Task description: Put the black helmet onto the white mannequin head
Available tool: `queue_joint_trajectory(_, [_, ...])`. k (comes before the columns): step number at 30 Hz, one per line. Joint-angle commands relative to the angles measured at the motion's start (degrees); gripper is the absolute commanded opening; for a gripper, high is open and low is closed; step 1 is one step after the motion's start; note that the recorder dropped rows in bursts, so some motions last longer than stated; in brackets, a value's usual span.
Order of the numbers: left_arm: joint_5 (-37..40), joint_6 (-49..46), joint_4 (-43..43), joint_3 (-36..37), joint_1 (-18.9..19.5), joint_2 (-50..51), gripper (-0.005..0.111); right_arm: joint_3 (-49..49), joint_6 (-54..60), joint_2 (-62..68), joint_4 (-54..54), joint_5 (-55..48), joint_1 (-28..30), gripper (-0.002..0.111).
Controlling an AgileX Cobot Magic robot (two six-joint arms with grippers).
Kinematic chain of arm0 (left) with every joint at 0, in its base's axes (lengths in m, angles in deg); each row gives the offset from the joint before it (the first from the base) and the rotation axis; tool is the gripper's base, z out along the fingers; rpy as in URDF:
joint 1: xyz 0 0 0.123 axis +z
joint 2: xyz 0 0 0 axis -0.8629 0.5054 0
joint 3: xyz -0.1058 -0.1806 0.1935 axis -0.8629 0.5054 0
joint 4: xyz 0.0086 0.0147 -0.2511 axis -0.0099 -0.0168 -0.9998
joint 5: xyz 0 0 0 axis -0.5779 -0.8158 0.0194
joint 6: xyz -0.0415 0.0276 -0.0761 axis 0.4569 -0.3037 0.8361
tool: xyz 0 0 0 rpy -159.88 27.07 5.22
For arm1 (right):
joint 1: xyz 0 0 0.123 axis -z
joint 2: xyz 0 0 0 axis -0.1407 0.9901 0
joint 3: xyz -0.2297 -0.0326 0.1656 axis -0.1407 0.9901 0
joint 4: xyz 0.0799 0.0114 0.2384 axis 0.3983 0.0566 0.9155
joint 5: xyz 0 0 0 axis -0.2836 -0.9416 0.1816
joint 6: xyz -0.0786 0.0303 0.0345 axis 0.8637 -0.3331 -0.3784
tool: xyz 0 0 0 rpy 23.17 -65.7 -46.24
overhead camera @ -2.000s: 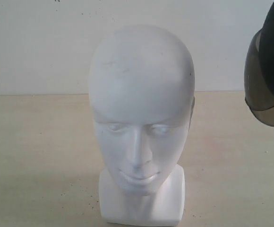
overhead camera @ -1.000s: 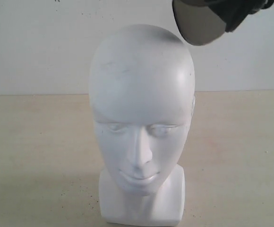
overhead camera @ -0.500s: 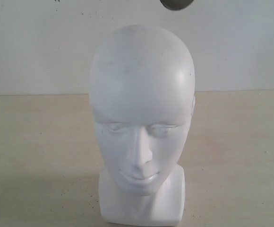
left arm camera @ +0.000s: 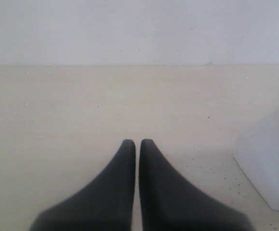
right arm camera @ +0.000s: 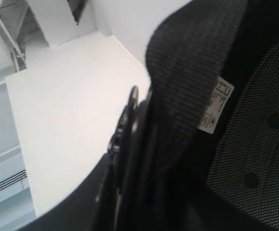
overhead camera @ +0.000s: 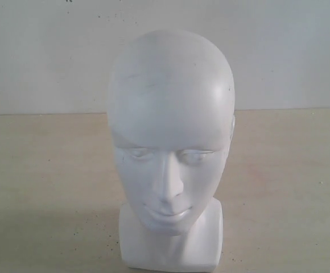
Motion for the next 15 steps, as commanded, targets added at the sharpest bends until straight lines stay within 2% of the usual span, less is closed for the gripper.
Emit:
queue_joint_trajectory(1, [-0.06, 0.44, 0.0, 0.19, -0.24, -0.05, 0.004, -3.6, -3.91, -2.37, -0.05, 6.23, 0.06, 0.0])
queue_joint_trajectory(6, [-0.06, 0.44, 0.0, 0.19, -0.24, -0.05, 0.004, -3.89, -12.21, -2.37, -2.9, 6.23, 0.06, 0.0])
queue_joint_trajectory(10, [-0.06, 0.44, 0.0, 0.19, -0.24, -0.05, 0.004, -3.89, -12.86, -2.37, -7.76, 6.23, 0.06, 0.0])
queue_joint_trajectory(15, [-0.06, 0.44, 0.0, 0.19, -0.24, -0.05, 0.004, -3.89, -14.25, -2.37, -8.5, 6.23, 0.06, 0.0])
